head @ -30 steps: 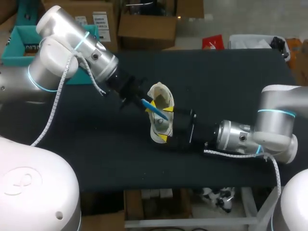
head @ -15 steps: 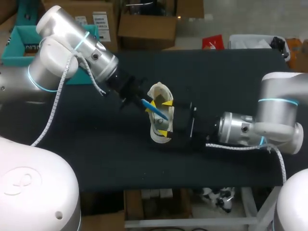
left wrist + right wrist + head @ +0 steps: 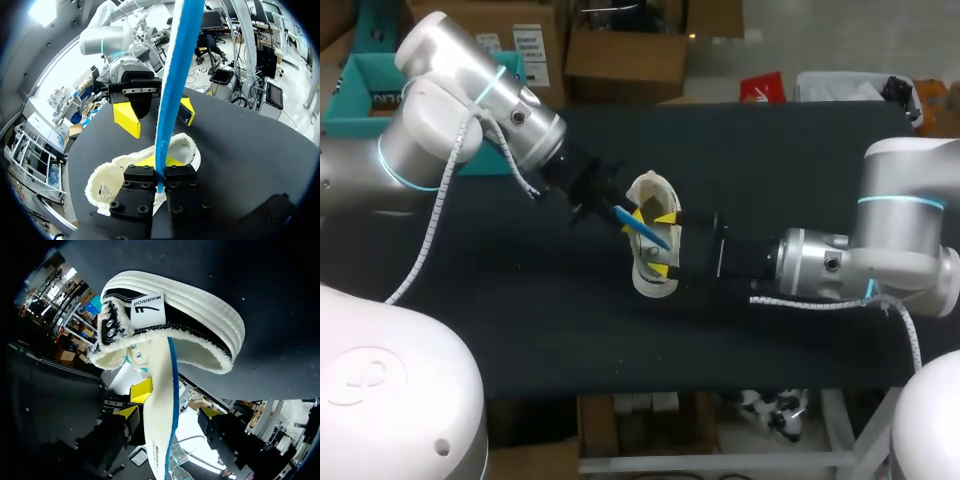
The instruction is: Open the shoe tongue, take the insole out of the shoe, put the insole back into the shoe, and pack the shoe into the shoebox
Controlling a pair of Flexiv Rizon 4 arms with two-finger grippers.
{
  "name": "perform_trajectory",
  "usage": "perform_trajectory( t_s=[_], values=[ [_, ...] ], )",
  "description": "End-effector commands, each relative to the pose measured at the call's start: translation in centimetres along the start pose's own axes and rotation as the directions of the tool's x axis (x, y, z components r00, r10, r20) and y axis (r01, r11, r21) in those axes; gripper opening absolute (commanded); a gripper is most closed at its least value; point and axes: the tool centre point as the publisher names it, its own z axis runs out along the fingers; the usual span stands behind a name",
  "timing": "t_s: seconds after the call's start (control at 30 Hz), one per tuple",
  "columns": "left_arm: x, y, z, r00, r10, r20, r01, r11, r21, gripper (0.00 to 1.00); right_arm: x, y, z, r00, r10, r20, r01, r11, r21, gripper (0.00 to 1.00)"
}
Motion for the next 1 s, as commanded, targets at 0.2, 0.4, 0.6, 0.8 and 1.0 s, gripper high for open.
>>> perform_trajectory(
  t_s=[0.2, 0.4, 0.6, 0.8, 1.0],
  values=[
    [0.0, 0.0, 0.0, 1.0, -0.001, 0.0, 0.001, 1.0, 0.0, 0.0, -0.4, -0.4, -0.2, 1.0, -0.027, -0.009, 0.026, 0.999, -0.036, 0.07],
    [0.0, 0.0, 0.0, 1.0, -0.001, 0.0, 0.001, 1.0, 0.0, 0.0, -0.6, 0.1, -0.1, 0.999, -0.038, -0.01, 0.037, 0.998, -0.051, 0.0],
    [0.2, 0.2, 0.3, 0.998, 0.06, -0.001, -0.06, 0.998, -0.017, 0.0, -0.5, 0.6, 0.4, 0.998, -0.063, 0.017, 0.064, 0.996, -0.061, 0.0],
    [0.0, 1.1, 0.4, 0.996, 0.084, 0.008, -0.083, 0.996, -0.014, 0.0, -0.4, 1.2, 0.7, 0.997, -0.074, 0.025, 0.076, 0.994, -0.079, 0.0],
    [-0.1, 1.8, 1.0, 0.992, 0.125, 0.006, -0.125, 0.992, 0.018, 0.0, -0.3, 1.9, 0.7, 0.996, -0.085, 0.031, 0.088, 0.991, -0.103, 0.0]
  ],
)
